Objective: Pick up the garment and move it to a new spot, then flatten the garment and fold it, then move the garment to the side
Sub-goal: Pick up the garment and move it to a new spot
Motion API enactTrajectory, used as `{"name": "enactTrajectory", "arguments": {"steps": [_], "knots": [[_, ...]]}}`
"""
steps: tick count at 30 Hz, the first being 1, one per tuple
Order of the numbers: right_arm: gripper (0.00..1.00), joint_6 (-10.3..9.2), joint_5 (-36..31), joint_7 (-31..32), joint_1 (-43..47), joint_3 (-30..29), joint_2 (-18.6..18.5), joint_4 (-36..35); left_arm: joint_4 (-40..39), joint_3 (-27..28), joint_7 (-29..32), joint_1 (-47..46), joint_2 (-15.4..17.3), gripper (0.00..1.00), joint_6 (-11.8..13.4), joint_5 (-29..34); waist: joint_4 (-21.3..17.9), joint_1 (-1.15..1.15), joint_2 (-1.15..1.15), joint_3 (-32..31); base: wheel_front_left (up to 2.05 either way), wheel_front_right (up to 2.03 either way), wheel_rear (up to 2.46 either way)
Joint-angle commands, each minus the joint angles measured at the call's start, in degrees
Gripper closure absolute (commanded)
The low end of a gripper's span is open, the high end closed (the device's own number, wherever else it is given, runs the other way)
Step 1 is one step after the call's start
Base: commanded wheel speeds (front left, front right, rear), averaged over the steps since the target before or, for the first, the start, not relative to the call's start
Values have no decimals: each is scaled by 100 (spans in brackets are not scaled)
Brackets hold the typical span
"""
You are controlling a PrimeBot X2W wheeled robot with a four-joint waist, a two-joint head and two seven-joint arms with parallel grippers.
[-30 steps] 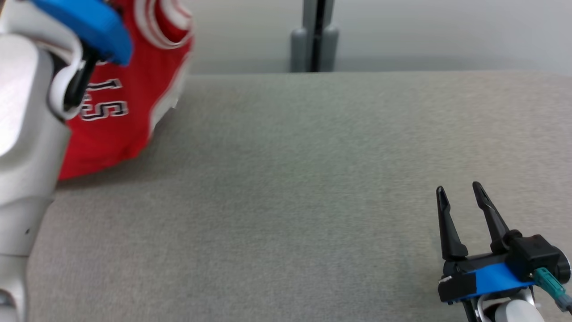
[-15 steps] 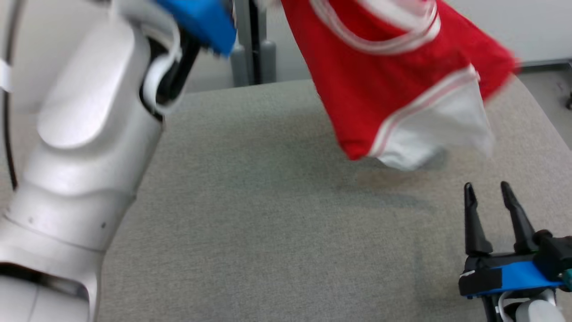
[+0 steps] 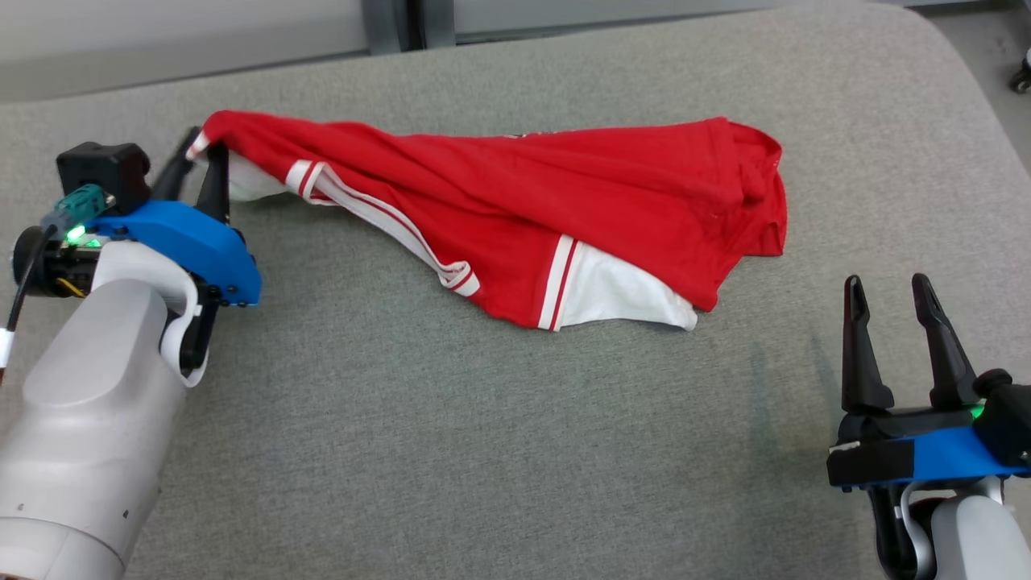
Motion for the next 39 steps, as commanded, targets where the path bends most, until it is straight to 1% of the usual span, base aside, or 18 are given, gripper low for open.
{"name": "enactTrajectory", "arguments": {"steps": [1,6,8,10,14,20,21,22,23,26,32,35,39], "knots": [[0,1,39,-4,-128,12,-24,-29,71,35,-101,-64,42,0,13,73,65,-1,0,144,0,0,0],[0,1,23,-4,-195,34,-25,-22,134,43,-174,-112,61,0,-40,185,140,-1,0,243,0,0,0],[0,1,-18,-4,-236,0,-26,3,131,55,-190,-47,-2,0,-43,270,237,-1,0,222,0,0,0],[0,1,-66,-4,-262,-43,-26,2,-67,151,-193,15,-35,0,-7,322,313,-1,0,178,0,0,0],[0,1,-209,-4,-240,-161,-25,5,-586,527,-191,464,-119,0,96,394,519,-1,0,11,0,0,0],[0,1,-438,-4,-124,-208,-25,35,-1214,892,-193,1368,-280,0,60,597,802,-1,0,-334,0,0,0],[0,1,-438,-4,-124,-208,-25,35,-1214,892,-193,1368,-280,0,60,597,802,-1,0,-334,0,0,0],[0,1,-476,-4,-59,-216,-26,55,-1413,1046,-193,1713,-354,0,51,636,881,-1,0,-461,0,0,0],[0,1,-476,-4,-59,-216,-26,55,-1413,1046,-193,1713,-354,0,51,636,881,-1,0,-461,0,0,0],[0,1,-517,-4,43,-203,-25,104,-1761,1324,-193,2231,-522,0,76,678,981,-1,0,-658,0,0,0],[0,1,-503,-4,370,-266,-25,202,-2522,1976,-194,3226,-960,0,161,880,1156,-1,0,-1086,0,0,0],[0,1,-486,-4,561,-270,-25,240,-2807,2141,-189,3695,-1173,0,157,1069,1220,-1,0,-1260,0,0,0],[0,1,-424,-4,813,-191,-27,309,-3058,2241,-189,4058,-1360,0,156,1272,1290,-1,0,-1429,0,0,0]]}}
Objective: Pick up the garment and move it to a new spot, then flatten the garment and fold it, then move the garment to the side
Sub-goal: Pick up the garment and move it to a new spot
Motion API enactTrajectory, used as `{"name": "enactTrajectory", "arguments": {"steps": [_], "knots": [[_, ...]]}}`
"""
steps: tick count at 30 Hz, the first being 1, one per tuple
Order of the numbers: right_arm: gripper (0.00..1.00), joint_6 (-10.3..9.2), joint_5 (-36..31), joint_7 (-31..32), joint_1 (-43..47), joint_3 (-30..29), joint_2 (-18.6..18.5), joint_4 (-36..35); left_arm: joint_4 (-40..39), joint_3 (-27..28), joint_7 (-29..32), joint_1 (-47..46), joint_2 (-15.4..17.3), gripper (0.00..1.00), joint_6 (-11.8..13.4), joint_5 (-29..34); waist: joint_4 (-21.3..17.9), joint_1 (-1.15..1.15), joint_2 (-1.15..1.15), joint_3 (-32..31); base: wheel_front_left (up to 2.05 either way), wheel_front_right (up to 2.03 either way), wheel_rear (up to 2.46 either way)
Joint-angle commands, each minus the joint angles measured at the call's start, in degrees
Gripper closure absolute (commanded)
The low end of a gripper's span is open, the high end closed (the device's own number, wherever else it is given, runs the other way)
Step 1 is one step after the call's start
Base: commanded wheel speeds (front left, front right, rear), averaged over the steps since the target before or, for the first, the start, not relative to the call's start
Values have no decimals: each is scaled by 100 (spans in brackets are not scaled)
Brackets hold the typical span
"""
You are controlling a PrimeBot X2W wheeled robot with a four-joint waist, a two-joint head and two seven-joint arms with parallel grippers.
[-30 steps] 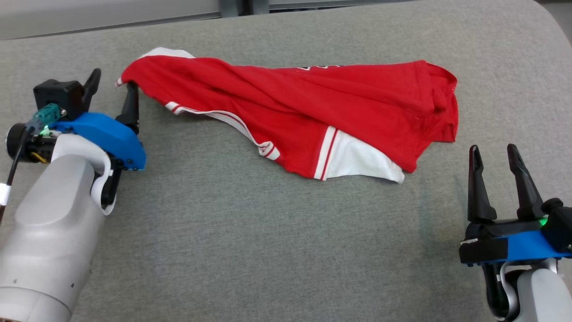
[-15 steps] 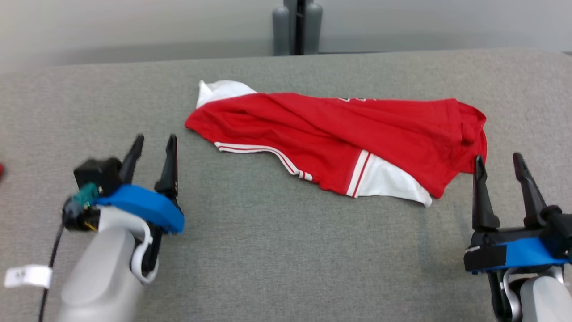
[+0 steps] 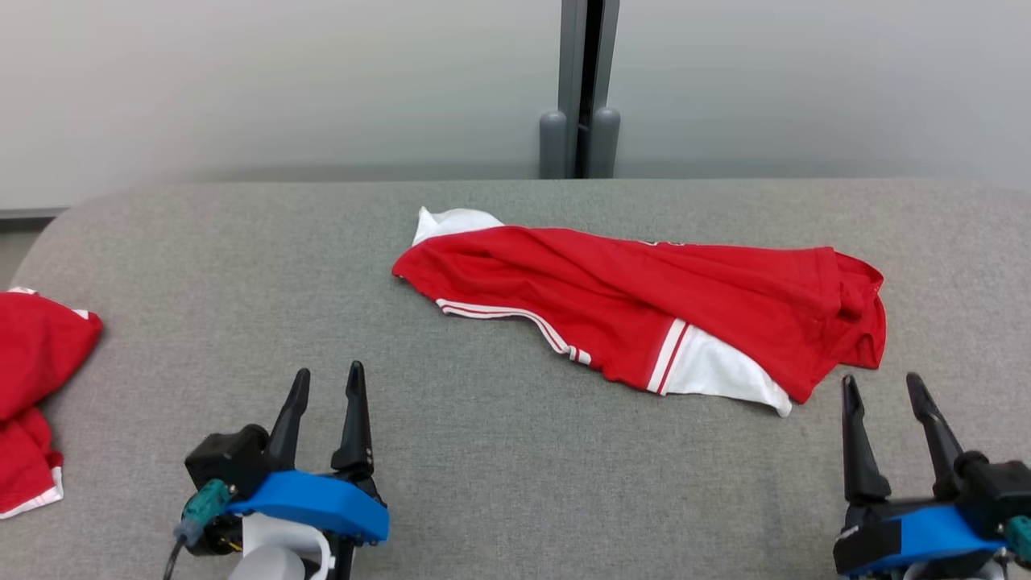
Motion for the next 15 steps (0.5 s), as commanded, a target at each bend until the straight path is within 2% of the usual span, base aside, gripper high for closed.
{"name": "enactTrajectory", "arguments": {"steps": [1,8,15], "knots": [[0,1,8,-4,128,2,-27,21,-125,56,-17,91,-37,0,12,101,8,1,0,-53,0,0,0],[0,1,64,-4,313,157,-28,123,-457,142,-17,550,-74,0,146,654,33,1,0,-183,0,0,0],[0,1,96,-4,204,345,-26,242,-533,268,-17,826,-163,0,83,771,49,1,0,-213,0,0,0]]}}
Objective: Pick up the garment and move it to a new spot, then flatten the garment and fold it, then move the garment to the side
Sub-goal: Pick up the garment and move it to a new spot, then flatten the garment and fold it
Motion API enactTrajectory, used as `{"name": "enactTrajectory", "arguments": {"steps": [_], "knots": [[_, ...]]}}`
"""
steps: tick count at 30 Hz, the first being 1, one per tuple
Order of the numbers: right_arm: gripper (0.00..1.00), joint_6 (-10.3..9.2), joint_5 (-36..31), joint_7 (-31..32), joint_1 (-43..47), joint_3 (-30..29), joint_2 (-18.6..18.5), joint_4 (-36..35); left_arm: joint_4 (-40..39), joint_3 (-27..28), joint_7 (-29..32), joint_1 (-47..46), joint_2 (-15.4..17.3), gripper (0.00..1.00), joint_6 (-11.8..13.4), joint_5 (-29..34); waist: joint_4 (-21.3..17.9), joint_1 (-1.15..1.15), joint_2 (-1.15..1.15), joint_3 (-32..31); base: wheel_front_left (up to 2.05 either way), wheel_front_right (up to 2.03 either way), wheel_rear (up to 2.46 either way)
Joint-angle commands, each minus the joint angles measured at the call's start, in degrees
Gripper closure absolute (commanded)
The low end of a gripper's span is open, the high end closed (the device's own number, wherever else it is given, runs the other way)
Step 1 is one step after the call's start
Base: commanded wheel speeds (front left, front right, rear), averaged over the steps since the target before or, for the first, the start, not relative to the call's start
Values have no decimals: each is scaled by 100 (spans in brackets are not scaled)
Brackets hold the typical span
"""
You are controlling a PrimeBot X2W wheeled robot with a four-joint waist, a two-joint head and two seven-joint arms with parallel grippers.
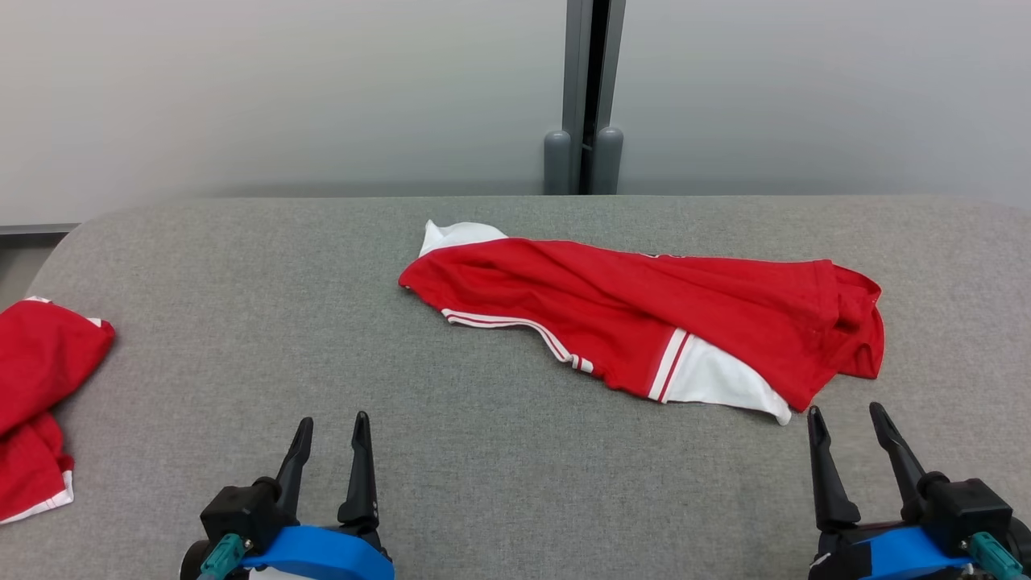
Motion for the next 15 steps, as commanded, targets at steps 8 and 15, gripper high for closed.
{"name": "enactTrajectory", "arguments": {"steps": [8,15], "knots": [[0,1,41,-4,-94,86,-25,63,97,118,-17,36,-62,0,-81,17,10,1,0,20,0,0,0],[0,1,22,-4,-113,106,-25,85,154,181,-17,20,-88,0,-95,66,-8,1,0,46,0,0,0]]}}
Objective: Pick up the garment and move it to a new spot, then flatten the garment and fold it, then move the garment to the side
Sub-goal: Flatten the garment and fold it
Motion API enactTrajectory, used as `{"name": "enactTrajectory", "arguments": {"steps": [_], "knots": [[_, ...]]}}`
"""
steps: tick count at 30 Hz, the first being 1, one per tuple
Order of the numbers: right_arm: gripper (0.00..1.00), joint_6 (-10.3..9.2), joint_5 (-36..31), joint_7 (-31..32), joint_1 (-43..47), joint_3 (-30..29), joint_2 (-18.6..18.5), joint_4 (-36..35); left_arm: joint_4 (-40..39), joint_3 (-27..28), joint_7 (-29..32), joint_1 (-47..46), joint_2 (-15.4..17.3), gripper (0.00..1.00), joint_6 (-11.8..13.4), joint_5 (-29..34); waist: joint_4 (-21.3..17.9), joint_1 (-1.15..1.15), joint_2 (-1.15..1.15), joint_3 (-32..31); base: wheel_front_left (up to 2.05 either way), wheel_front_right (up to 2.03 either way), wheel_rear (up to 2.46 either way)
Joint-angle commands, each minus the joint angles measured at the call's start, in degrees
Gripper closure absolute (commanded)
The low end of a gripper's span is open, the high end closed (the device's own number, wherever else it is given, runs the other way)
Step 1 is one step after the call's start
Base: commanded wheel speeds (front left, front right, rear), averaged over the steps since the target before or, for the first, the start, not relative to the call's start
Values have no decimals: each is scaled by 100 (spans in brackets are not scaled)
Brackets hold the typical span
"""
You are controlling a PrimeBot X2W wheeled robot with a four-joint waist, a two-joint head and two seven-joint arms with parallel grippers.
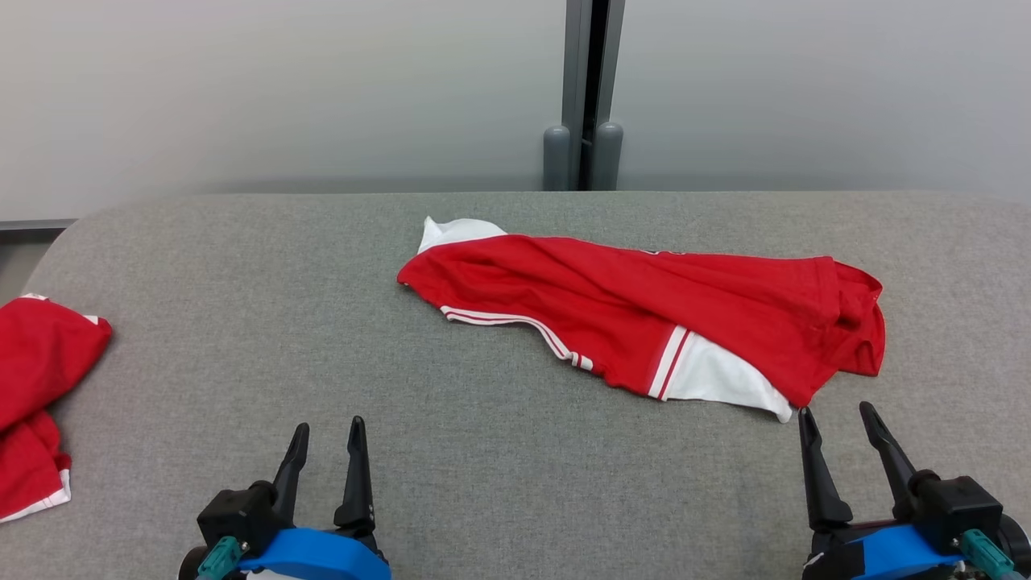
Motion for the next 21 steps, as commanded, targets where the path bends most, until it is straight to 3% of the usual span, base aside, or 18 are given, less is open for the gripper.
{"name": "enactTrajectory", "arguments": {"steps": [1,12,21], "knots": [[0,1,9,-4,-59,-2,-25,9,21,40,-16,-2,-3,0,-8,30,-1,0,0,4,0,0,0],[0,1,-41,-4,-96,-64,-25,50,67,59,-16,-92,-26,0,-39,116,19,0,0,79,0,0,0],[0,1,-1184,-4,-594,-413,-22,778,-11,6,-16,-305,-31,0,-53,210,169,0,0,404,0,0,0]]}}
